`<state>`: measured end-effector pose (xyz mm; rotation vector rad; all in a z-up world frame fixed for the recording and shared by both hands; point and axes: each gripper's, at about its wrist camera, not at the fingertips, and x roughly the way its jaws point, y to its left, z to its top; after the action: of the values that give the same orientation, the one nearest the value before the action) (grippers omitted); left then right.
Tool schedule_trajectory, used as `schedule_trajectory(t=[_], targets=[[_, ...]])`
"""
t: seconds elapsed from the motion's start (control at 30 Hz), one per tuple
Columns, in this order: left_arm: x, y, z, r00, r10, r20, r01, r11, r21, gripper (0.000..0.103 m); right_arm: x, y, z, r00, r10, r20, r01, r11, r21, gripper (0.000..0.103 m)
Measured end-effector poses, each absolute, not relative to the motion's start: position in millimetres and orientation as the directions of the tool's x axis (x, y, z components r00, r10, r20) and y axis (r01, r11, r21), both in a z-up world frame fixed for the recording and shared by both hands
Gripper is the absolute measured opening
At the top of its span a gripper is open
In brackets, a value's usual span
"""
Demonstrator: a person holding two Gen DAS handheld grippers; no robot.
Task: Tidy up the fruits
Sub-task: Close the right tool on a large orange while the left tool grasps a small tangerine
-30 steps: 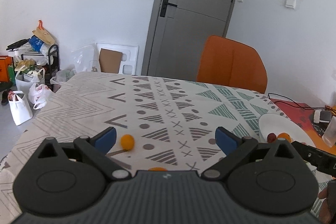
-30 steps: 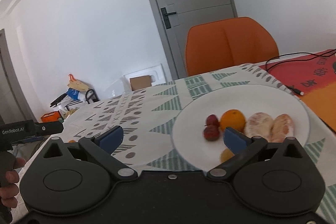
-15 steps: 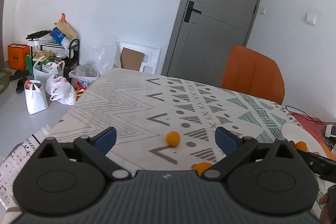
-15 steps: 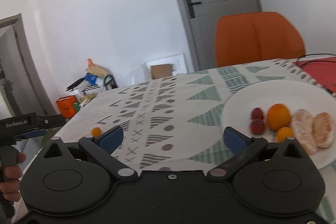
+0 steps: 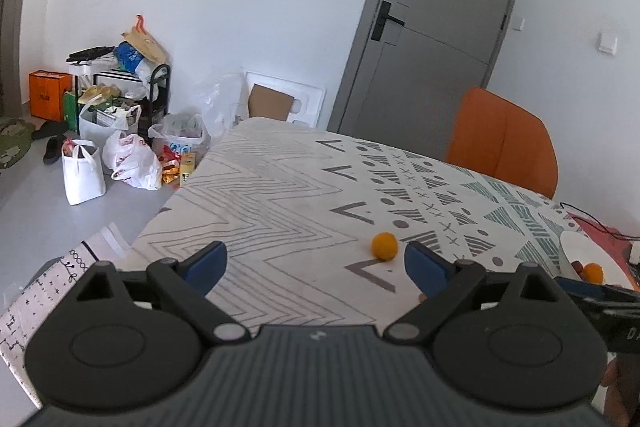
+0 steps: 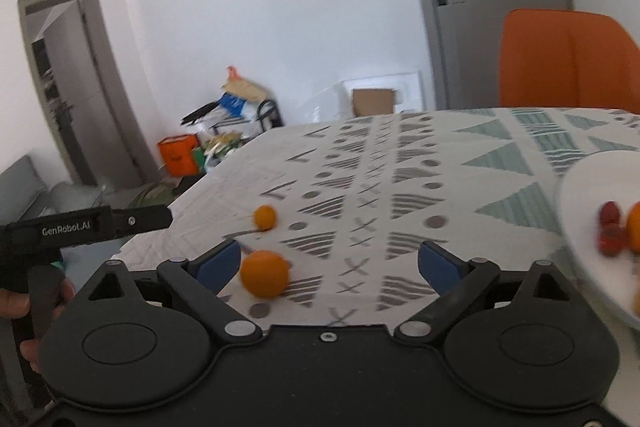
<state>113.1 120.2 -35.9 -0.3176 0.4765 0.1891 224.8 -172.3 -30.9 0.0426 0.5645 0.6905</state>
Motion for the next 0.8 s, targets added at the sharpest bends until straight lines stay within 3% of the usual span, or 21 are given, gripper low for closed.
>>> schedule_trajectory(t=[0.47, 0.57, 0.63, 0.8], targets=[[113.9, 139.6, -42.4, 0.871, 0.125, -0.476, -0.282, 0.919, -0.275, 0.096, 232.8, -118.8, -42.4, 0.545, 0.641, -0.540, -0.662, 0.725, 0.193, 0.080], [117.5, 138.6, -42.5, 0.867, 0.117, -0.485, -0.277, 0.922, -0.272, 0.096, 235.5, -115.5, -47.9, 0.533, 0.644, -0.548, -0.668, 0.718, 0.195, 0.067], [119.8, 135.0, -42.3, 0.862, 0.121, -0.491, -0.273, 0.929, -0.250, 0.096, 236.7, -114.7, -52.4, 0.520, 0.645, -0.559, -0.673, 0.713, 0.196, 0.035], [126.8, 123.7, -40.9, 0.866, 0.116, -0.487, -0.247, 0.945, -0.214, 0.095, 231.2, -116.7, -50.9, 0.514, 0.649, -0.560, -0.694, 0.699, 0.174, 0.034]])
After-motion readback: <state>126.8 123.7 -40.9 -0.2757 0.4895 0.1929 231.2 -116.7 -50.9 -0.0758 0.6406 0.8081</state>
